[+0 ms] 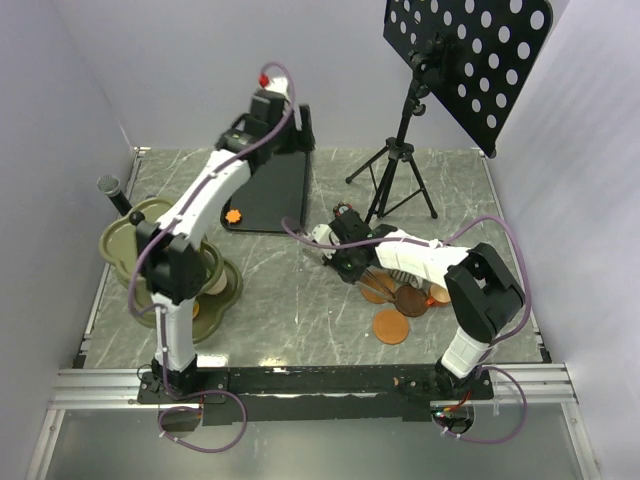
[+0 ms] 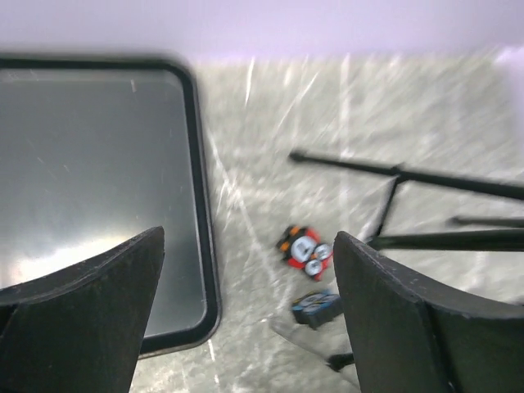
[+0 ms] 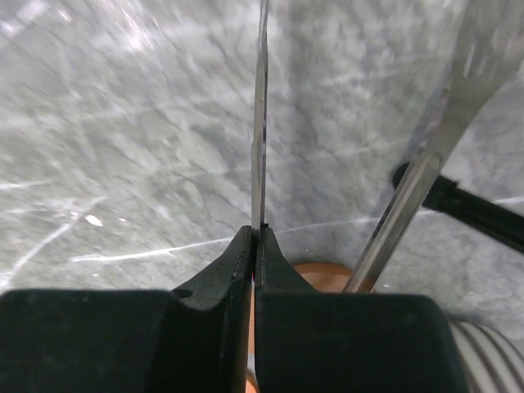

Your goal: Serve the afternoon tea

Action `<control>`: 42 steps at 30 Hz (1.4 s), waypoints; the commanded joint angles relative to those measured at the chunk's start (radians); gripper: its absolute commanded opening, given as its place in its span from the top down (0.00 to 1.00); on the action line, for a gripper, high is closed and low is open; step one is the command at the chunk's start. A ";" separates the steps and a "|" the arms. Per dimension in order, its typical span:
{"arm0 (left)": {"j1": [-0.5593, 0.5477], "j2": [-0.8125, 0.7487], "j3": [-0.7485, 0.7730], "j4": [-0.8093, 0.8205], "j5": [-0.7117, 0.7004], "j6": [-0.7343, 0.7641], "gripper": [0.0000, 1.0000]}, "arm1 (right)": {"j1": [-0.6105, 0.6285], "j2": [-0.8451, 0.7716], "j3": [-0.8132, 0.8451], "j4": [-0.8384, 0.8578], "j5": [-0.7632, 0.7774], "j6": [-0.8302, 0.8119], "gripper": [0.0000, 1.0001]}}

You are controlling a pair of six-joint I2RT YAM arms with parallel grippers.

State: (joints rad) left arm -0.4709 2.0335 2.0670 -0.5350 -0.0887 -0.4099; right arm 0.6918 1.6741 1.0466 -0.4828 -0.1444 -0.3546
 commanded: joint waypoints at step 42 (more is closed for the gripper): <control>0.156 -0.911 -0.616 -0.020 -0.195 -0.021 0.00 | 0.025 0.320 0.518 0.151 0.137 0.218 0.00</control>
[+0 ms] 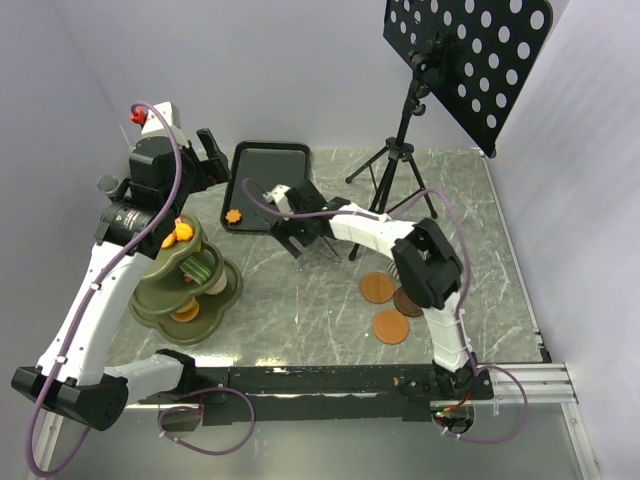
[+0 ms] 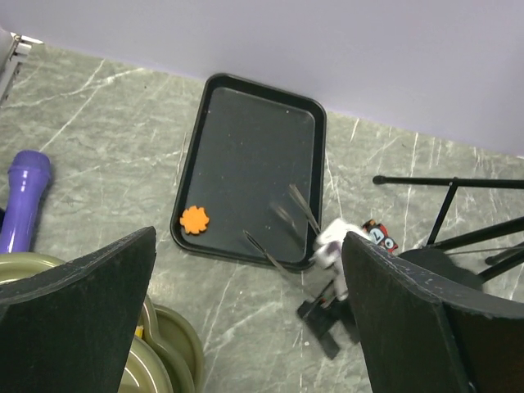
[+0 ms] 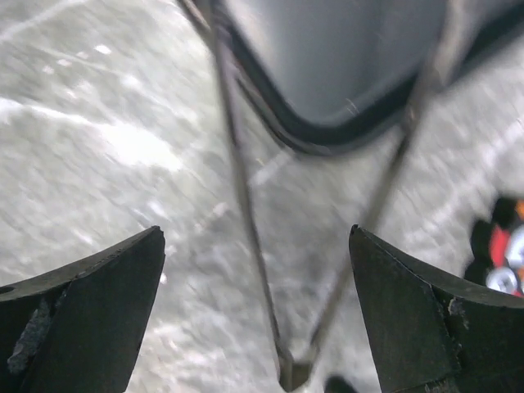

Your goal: Serve the afternoon tea

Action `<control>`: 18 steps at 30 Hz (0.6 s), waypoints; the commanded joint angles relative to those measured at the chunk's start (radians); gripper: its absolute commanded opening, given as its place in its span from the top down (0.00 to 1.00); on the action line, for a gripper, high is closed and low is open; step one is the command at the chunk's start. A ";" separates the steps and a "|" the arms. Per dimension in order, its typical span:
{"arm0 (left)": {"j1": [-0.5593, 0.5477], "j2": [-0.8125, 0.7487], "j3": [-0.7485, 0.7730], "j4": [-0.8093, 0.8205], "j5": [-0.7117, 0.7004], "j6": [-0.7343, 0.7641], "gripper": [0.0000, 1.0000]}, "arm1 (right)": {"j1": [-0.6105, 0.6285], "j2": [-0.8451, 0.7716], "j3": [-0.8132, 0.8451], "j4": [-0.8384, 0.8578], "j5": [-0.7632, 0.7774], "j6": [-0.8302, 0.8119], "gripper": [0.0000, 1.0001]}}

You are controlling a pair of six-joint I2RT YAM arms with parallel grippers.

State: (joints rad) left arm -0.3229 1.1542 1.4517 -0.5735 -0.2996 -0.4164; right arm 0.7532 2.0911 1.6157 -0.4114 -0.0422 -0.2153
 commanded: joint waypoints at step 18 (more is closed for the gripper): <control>0.051 -0.002 0.019 0.014 0.054 -0.025 0.00 | -0.061 0.041 0.016 0.082 -0.021 -0.016 0.04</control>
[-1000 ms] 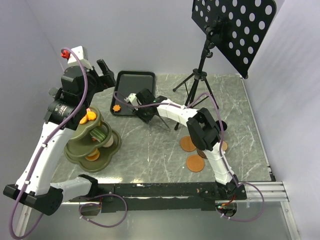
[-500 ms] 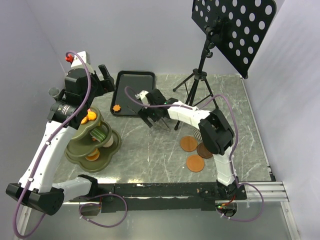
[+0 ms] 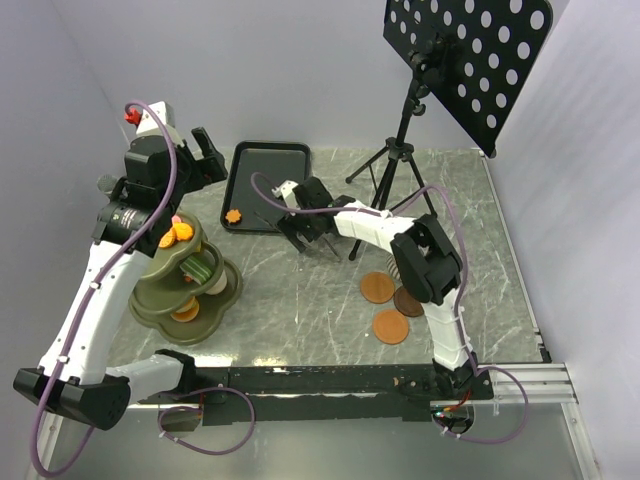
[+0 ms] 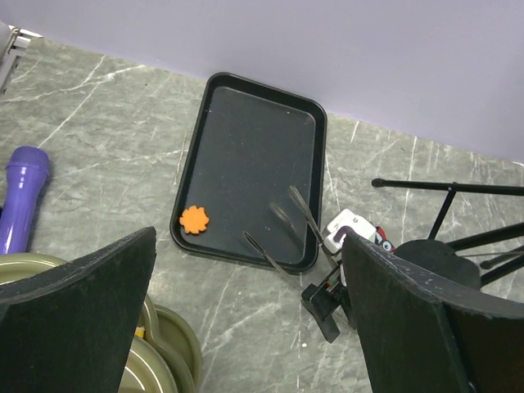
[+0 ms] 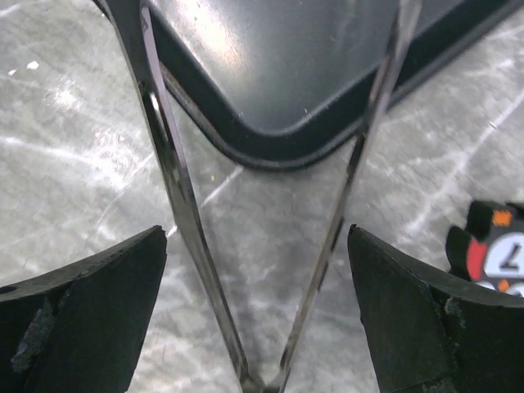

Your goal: Serve the afternoon tea

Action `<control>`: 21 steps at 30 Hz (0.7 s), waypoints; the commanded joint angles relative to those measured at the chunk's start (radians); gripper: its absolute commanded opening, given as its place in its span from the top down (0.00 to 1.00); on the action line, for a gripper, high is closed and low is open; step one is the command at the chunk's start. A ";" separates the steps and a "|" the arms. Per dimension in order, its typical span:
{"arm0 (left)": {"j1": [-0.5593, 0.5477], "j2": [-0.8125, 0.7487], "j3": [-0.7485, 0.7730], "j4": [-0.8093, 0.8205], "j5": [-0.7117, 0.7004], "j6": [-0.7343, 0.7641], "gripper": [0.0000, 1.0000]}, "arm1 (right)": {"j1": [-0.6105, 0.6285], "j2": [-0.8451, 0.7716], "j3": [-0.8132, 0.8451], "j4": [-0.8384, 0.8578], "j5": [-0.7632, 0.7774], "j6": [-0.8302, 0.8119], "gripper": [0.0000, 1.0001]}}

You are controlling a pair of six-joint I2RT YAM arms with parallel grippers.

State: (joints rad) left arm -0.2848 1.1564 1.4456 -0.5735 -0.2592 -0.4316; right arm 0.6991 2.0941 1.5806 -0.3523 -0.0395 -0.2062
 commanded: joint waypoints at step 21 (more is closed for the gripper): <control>0.035 -0.027 -0.001 0.038 -0.002 -0.016 0.00 | -0.006 -0.131 0.116 -0.143 -0.028 -0.064 0.35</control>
State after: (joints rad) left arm -0.2554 1.1561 1.4456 -0.5724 -0.2512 -0.4397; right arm 0.6975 2.0598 1.6001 -0.4206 -0.0261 -0.2302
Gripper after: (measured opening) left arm 0.995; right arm 0.655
